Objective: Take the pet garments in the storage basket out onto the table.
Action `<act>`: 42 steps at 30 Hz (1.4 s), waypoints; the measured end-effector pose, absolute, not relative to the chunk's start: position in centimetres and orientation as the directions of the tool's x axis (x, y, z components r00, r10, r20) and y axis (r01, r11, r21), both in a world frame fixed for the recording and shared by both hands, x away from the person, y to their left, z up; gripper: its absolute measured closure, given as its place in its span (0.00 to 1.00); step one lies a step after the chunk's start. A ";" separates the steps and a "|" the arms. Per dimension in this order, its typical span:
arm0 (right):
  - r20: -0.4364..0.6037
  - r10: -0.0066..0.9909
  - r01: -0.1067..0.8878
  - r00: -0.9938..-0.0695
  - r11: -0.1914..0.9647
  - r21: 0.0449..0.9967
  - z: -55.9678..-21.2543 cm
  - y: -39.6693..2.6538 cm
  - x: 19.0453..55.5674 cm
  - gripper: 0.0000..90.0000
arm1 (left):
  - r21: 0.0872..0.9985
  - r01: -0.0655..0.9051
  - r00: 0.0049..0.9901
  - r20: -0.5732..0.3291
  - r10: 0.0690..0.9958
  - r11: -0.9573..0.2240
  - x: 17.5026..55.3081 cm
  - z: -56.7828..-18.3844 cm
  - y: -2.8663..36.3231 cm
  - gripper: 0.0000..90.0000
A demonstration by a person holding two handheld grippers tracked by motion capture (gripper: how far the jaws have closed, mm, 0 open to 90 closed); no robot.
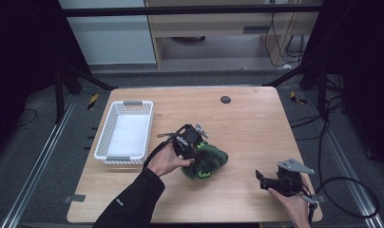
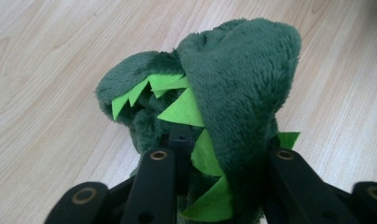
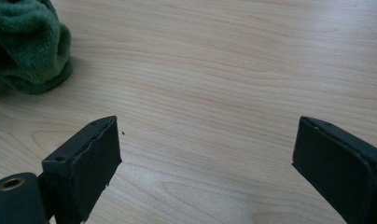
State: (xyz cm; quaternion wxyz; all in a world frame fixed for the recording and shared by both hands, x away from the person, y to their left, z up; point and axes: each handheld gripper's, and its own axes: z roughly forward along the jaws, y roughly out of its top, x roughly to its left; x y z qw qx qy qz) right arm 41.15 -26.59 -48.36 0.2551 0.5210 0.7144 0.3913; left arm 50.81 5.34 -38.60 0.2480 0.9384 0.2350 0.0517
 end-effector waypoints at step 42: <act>0.038 0.946 0.546 -0.322 0.153 0.824 -48.4 -26.7 41.2 0.07 | 0.606 0.342 0.895 0.023 0.445 -0.718 48.1 -38.4 7.9 0.23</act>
